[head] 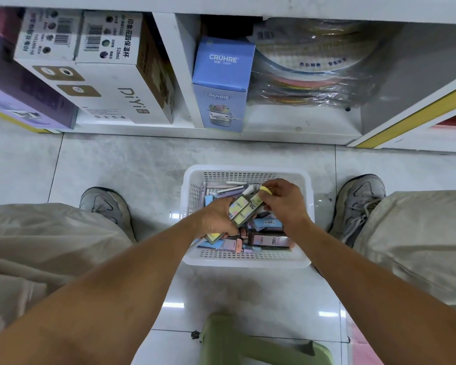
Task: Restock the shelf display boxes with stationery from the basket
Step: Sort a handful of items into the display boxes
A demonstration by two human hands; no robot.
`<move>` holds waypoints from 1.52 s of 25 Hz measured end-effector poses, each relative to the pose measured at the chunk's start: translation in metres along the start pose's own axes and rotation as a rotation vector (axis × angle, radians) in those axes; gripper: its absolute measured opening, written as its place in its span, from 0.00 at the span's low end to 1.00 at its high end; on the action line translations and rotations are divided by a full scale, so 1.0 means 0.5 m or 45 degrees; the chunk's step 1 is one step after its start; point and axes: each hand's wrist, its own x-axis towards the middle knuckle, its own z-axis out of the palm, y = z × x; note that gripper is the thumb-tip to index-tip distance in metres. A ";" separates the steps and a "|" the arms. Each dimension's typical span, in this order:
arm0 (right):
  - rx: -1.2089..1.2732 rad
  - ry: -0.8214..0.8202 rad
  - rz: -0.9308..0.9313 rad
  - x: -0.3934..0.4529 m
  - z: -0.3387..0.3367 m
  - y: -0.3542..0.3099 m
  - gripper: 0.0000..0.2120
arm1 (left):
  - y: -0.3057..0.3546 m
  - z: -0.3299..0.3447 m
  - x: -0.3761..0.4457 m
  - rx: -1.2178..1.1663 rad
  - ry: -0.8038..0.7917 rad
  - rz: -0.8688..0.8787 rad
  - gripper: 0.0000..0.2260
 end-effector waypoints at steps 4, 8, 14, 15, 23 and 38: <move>-0.039 0.115 0.008 -0.005 -0.033 -0.001 0.09 | -0.010 -0.011 -0.006 -0.211 0.092 -0.117 0.18; -0.162 -0.245 -0.065 -0.031 -0.029 0.001 0.09 | -0.006 -0.009 -0.011 -0.411 0.067 -0.064 0.14; -0.163 -0.205 -0.053 -0.032 -0.025 -0.010 0.10 | 0.007 -0.003 -0.003 -0.305 0.182 0.008 0.19; -0.135 -0.206 -0.045 -0.029 -0.025 -0.013 0.10 | 0.010 -0.002 -0.004 -0.313 0.168 0.027 0.19; -0.163 -0.287 0.016 -0.014 -0.042 0.014 0.12 | 0.020 0.018 0.005 -0.386 0.080 0.005 0.21; -1.891 -0.593 -0.884 -0.056 -0.024 0.052 0.18 | -0.003 -0.015 -0.006 -0.396 0.219 -0.046 0.18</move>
